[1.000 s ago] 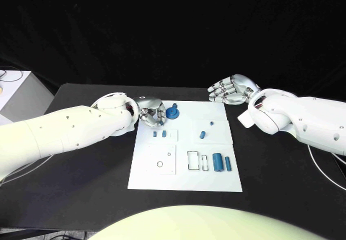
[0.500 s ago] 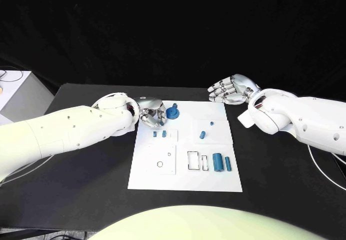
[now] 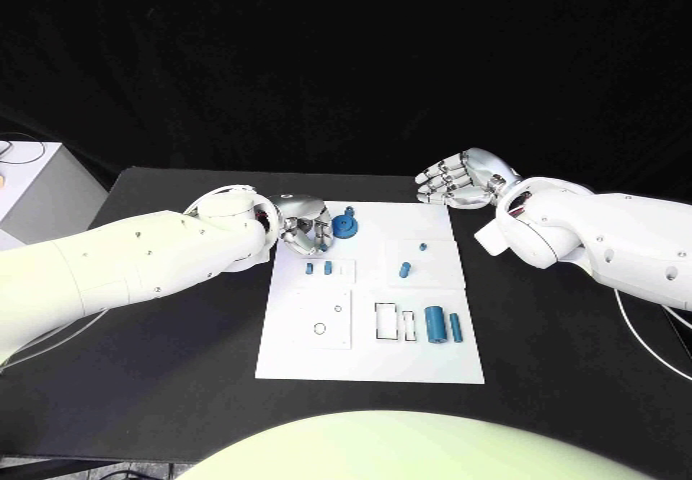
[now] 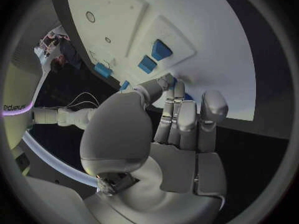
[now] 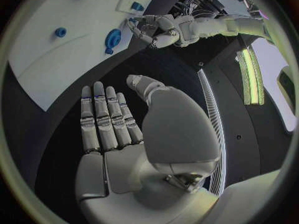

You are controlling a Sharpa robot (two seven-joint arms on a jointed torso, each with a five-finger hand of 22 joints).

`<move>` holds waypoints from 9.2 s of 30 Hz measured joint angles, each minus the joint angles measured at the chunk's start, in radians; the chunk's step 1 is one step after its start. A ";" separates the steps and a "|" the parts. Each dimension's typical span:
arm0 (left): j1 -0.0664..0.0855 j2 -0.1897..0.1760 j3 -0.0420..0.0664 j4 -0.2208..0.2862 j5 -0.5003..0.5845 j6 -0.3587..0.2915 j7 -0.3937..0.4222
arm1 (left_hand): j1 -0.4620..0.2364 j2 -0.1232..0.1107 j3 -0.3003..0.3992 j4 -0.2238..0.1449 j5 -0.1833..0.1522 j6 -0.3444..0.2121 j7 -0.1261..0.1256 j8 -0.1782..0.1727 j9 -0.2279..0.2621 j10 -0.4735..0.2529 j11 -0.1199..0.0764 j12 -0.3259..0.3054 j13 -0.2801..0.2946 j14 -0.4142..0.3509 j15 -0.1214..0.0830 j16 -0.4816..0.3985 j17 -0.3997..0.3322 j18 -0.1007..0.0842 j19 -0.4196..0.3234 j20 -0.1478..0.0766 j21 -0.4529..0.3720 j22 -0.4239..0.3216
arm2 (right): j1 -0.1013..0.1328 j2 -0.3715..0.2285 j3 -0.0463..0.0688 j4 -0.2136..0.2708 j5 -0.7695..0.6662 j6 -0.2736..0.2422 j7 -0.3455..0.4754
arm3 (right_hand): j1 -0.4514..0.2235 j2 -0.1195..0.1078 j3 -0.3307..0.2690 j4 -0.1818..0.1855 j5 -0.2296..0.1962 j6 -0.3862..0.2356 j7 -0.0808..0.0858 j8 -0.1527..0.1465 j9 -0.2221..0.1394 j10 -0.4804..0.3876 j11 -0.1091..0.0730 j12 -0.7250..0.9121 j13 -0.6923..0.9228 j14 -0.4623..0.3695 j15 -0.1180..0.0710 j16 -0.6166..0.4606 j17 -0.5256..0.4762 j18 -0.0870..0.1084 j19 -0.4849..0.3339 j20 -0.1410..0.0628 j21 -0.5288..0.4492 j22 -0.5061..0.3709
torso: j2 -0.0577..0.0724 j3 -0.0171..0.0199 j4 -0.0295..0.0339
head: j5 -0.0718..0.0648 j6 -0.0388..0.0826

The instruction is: Assemble the parts on the task board

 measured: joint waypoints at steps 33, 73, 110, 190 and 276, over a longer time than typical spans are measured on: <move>-0.006 -0.012 -0.003 -0.006 -0.005 0.005 -0.008 | -0.011 -0.018 0.000 0.000 0.000 -0.132 -0.006 -0.075 -0.048 -0.103 0.008 0.137 0.076 0.000 0.007 0.010 0.000 0.000 -0.004 0.004 -0.004 0.000 | -0.001 -0.001 0.000 -0.005 -0.003 -0.001 -0.002 | -0.004 -0.004 0.009 -0.009 -0.023 0.000 0.000 -0.012 -0.004 -0.021 0.009 -0.014 -0.001 -0.005 0.005 0.000 -0.002 0.000 -0.004 0.004 -0.004 0.000 | 0.000 -0.0006 0.0002 | 0.003 0.000; -0.020 -0.253 0.060 0.124 1.064 0.015 0.291 | -0.026 -0.022 -0.044 0.074 0.003 -0.117 0.040 -0.004 -0.076 0.034 0.057 -0.190 -0.120 -0.390 0.077 -0.652 -0.611 0.042 -0.436 0.092 -0.647 -0.457 | -0.069 -0.016 -0.001 0.020 -0.852 0.020 -0.202 | -0.030 -0.015 0.065 -0.129 -0.136 0.163 -0.049 -0.029 -0.007 0.129 -0.081 -0.027 0.000 0.416 -0.144 1.023 0.773 0.000 0.299 -0.176 0.666 0.480 | -0.014 -0.0128 0.0088 | -0.111 0.000; -0.027 -0.260 0.060 0.179 1.221 0.045 0.390 | -0.015 -0.033 -0.048 0.076 0.003 -0.107 0.058 -0.049 -0.090 0.119 0.090 -0.509 -0.121 -0.375 0.129 -1.084 -0.678 0.040 -0.413 0.149 -0.926 -0.677 | -0.108 0.044 -0.009 0.011 -0.965 0.046 -0.291 | -0.039 -0.015 0.101 -0.093 -0.142 0.197 -0.060 -0.017 0.014 0.145 -0.089 -0.023 0.002 0.416 -0.137 1.189 0.920 0.000 0.374 -0.174 0.737 0.575 | -0.015 -0.0129 0.0102 | -0.091 0.000; -0.027 -0.206 0.060 0.136 1.247 0.036 0.387 | -0.010 -0.029 -0.048 0.076 0.003 -0.107 0.066 -0.056 -0.093 0.119 0.090 -0.513 -0.120 -0.368 0.128 -1.096 -0.678 0.039 -0.402 0.145 -0.938 -0.689 | -0.162 0.151 -0.040 0.301 -1.040 -0.054 -0.379 | 0.028 0.051 0.210 -0.155 -0.191 0.259 -0.084 0.041 0.069 0.263 -0.116 -0.024 0.009 0.418 -0.168 1.255 0.968 -0.016 0.415 -0.197 0.915 0.790 | -0.015 -0.0144 0.0098 | 0.035 0.000; -0.027 -0.204 0.060 0.132 1.262 0.033 0.373 | -0.010 -0.029 -0.051 0.079 0.003 -0.107 0.066 -0.056 -0.095 0.119 0.090 -0.513 -0.120 -0.361 0.129 -1.105 -0.678 0.039 -0.395 0.145 -0.947 -0.698 | -0.197 0.145 -0.046 0.305 -1.099 -0.047 -0.437 | -0.017 0.022 0.206 -0.149 -0.202 0.195 -0.063 0.014 0.069 0.220 -0.098 -0.025 0.003 0.418 -0.161 1.264 0.962 -0.016 0.398 -0.180 0.914 0.788 | -0.016 -0.0145 0.0094 | 0.062 0.000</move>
